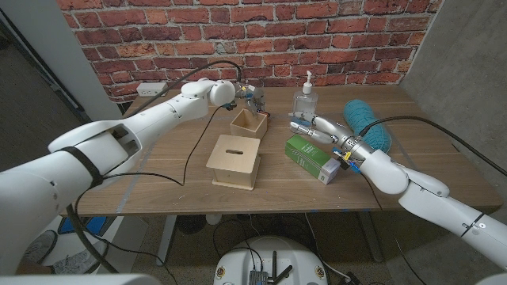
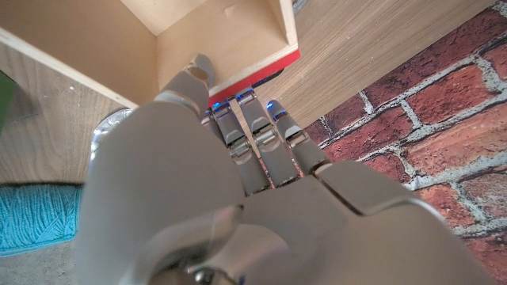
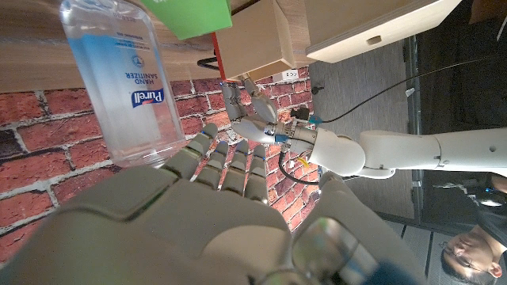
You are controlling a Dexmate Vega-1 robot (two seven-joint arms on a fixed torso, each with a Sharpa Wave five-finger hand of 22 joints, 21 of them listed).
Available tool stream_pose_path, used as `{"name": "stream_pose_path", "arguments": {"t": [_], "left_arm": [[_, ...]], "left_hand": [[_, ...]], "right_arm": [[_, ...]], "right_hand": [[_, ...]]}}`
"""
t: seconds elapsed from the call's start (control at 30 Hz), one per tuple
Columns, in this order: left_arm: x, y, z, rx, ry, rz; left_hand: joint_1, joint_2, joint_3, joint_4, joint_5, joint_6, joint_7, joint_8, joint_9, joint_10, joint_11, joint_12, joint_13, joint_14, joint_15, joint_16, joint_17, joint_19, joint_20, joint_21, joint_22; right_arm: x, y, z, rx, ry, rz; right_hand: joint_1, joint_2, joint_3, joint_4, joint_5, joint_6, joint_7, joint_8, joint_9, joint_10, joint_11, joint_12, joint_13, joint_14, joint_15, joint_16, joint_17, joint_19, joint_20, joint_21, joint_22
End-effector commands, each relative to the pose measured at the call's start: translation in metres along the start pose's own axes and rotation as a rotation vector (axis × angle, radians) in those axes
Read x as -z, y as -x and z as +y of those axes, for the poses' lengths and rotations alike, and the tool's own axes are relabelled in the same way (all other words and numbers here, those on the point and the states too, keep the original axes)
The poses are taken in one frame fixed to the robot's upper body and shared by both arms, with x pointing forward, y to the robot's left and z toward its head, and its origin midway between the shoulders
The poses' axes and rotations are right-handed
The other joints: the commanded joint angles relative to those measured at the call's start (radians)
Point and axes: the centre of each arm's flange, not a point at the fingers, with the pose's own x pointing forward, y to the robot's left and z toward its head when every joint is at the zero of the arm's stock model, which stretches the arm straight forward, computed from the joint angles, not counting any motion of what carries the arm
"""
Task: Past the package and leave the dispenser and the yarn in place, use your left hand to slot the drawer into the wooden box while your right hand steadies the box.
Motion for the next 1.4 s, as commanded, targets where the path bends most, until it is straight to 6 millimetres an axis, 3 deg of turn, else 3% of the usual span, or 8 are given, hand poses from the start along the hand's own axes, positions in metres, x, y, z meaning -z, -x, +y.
{"name": "stream_pose_path", "arguments": {"t": [0.03, 0.93, 1.4], "left_arm": [[0.001, 0.012, 0.013, -0.022, -0.002, 0.044], [-0.001, 0.03, 0.011, -0.046, 0.054, 0.128], [-0.002, 0.03, 0.01, -0.058, 0.085, 0.153]], "left_hand": [[0.027, 0.032, -0.005, 0.001, 0.002, 0.036, 0.023, 0.007, 0.003, 0.045, -0.03, 0.003, 0.005, 0.064, -0.105, 0.008, 0.009, 0.012, -0.154, 0.003, 0.004], [0.035, 0.032, -0.016, 0.0, 0.003, 0.048, 0.014, 0.005, 0.005, 0.058, -0.029, 0.0, 0.007, 0.079, -0.105, 0.006, 0.009, 0.016, -0.156, 0.001, 0.004], [0.038, 0.033, -0.02, 0.0, 0.004, 0.047, 0.016, 0.003, 0.005, 0.061, -0.029, -0.001, 0.008, 0.082, -0.105, 0.005, 0.008, 0.015, -0.157, 0.0, 0.004]], "right_arm": [[-0.004, -0.001, 0.002, -0.053, 0.107, -0.031], [-0.024, 0.009, 0.012, -0.164, 0.344, -0.079], [-0.039, 0.012, 0.025, -0.199, 0.407, -0.107]], "right_hand": [[0.0, 0.028, 0.011, -0.001, -0.003, 0.004, -0.006, -0.002, 0.001, 0.003, -0.012, 0.001, 0.002, 0.004, -0.045, 0.005, 0.003, 0.005, -0.044, 0.004, 0.002], [0.024, 0.047, 0.032, -0.025, -0.007, -0.035, -0.028, -0.016, 0.001, -0.029, -0.035, -0.008, 0.001, -0.021, -0.063, 0.003, 0.006, -0.006, -0.064, -0.001, 0.002], [0.007, 0.046, 0.03, -0.014, -0.012, -0.059, -0.028, -0.017, 0.0, -0.037, -0.037, -0.007, 0.001, -0.028, -0.066, 0.007, 0.014, -0.013, -0.068, -0.002, 0.002]]}}
